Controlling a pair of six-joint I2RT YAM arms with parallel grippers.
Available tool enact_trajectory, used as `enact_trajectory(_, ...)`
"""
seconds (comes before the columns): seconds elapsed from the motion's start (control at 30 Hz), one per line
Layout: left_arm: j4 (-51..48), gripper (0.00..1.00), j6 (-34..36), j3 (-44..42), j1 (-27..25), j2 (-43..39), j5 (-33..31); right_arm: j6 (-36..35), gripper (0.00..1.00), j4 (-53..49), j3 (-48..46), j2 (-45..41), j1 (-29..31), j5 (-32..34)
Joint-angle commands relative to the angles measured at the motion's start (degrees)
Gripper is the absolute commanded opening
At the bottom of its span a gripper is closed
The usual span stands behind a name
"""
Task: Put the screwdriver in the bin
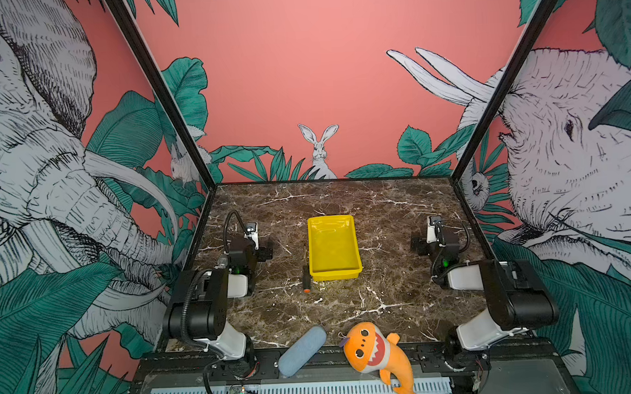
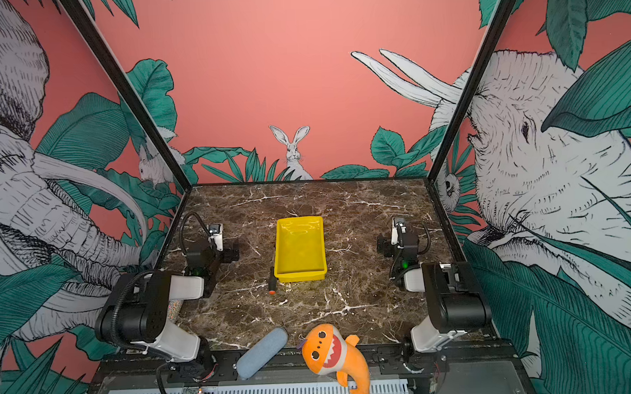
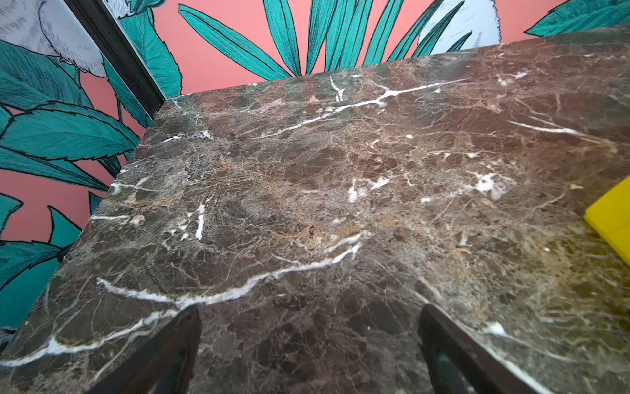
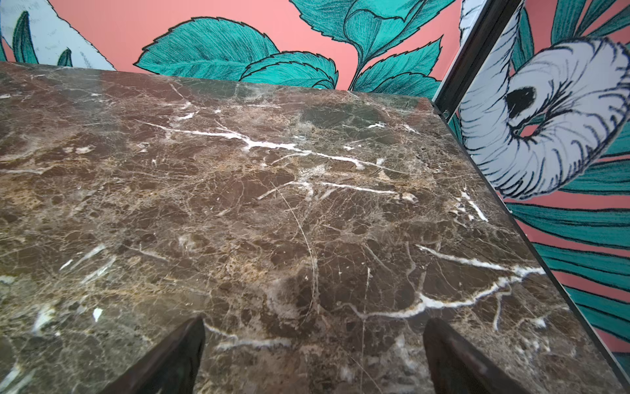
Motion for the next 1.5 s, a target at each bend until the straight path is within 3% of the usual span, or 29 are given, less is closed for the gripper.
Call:
enact_trajectory(0.0,0.0,1.0,-0.4,0.7,0.2,-1.2,0.0,0.2,0.99,1.4,0.1,-0.6,0.2,0.3)
enact_trajectory(1.1,0.2,1.0,-0.5,0.6,0.2,-1.3,0.2,0.2,0.99,1.5,0.1,-0.6,0.2,0.1)
enact_trajectory(1.17,-0.1,1.0,-1.0,1.3,0.2,-2.3,-2.0,0.2,0.99,1.5,0.1,-0.6,0.2,0.2)
enact_trajectory(1.3,-29.5,1.0,-4.9,13.0,0.0,-12.2,-5.4,0.2,0.99,1.5,0.0,-0.6,0.2,0.2)
enact_trajectory(1.47,-52.1,1.0,-12.4,19.9,-0.8,-26.7,-2.0,1.3,0.99,-1.5,0.6,-3.2,0.3,3.7)
